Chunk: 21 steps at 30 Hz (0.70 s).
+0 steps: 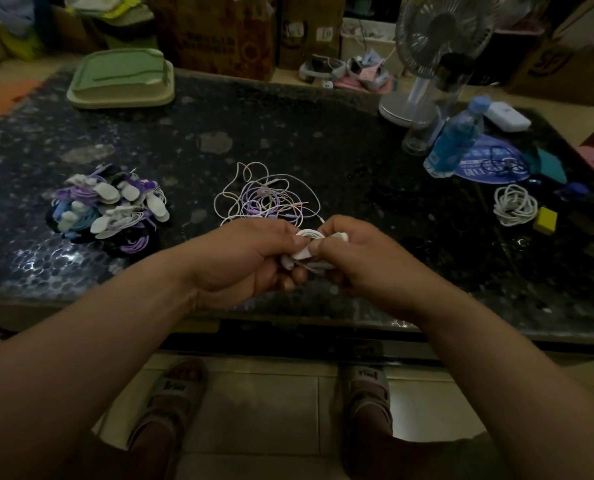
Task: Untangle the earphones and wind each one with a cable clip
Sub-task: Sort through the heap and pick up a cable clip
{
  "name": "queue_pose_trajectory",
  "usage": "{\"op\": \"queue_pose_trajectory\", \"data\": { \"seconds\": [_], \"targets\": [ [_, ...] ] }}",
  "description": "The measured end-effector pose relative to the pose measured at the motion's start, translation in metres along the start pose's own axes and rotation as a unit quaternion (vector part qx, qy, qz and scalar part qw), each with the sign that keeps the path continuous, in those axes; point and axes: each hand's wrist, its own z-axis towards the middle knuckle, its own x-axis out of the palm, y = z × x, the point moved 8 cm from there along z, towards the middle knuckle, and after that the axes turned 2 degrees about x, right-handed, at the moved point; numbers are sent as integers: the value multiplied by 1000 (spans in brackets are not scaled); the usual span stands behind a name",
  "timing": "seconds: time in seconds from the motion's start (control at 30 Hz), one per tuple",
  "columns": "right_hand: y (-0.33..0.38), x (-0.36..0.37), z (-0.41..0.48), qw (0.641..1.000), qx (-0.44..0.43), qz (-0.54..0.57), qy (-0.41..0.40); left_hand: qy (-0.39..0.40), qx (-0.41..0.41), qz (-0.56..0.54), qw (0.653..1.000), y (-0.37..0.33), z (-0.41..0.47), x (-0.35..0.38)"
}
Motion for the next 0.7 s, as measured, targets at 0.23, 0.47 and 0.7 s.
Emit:
{"op": "queue_pose_trajectory", "data": {
  "seconds": [0.23,0.47,0.7],
  "targets": [
    [2,-5,7,998,-16,25,-48,-22,56,35,998,-11,-5,1],
    [11,-10,5,995,-55,2,-84,-72,107,53,990,-15,-7,0],
    [18,-9,4,993,-95,-14,-76,-108,144,28,983,-18,-10,0]
  ]
}}
